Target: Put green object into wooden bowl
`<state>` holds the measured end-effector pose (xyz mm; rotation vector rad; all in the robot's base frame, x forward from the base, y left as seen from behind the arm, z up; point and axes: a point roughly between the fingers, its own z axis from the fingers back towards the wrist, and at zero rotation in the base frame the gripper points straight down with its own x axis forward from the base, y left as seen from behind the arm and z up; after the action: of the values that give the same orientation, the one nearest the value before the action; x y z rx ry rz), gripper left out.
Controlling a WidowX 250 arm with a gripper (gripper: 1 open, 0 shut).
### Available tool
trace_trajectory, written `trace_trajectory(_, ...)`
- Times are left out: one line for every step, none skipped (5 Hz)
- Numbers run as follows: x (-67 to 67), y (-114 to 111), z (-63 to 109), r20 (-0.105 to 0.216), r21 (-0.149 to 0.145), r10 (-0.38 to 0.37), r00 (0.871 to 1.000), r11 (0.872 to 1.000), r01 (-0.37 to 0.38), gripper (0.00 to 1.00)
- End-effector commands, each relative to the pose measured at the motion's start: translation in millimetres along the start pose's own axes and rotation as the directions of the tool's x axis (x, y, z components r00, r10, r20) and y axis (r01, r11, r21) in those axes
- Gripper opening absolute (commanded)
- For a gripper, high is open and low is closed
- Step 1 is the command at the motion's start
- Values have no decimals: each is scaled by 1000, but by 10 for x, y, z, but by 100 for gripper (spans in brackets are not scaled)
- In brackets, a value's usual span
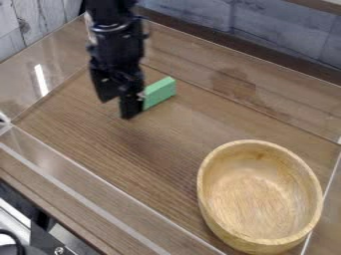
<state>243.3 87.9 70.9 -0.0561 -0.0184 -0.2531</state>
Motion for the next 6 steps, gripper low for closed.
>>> trace_trajectory(71,152,-2,56,33,6,998,999,-7,100)
trace_trajectory(201,102,1,59,38,-19,998,999,17,100)
trace_trajectory(337,24,14,62,38,-49,997,998,47,100)
trace_trajectory(393,37,-51,62,41,-62,996,997,60,100)
trace_trajectory(419,91,-98,69,45,-69,995,997,66,100)
trace_trajectory(433,146,-137,72,45,-72,995,997,69,100)
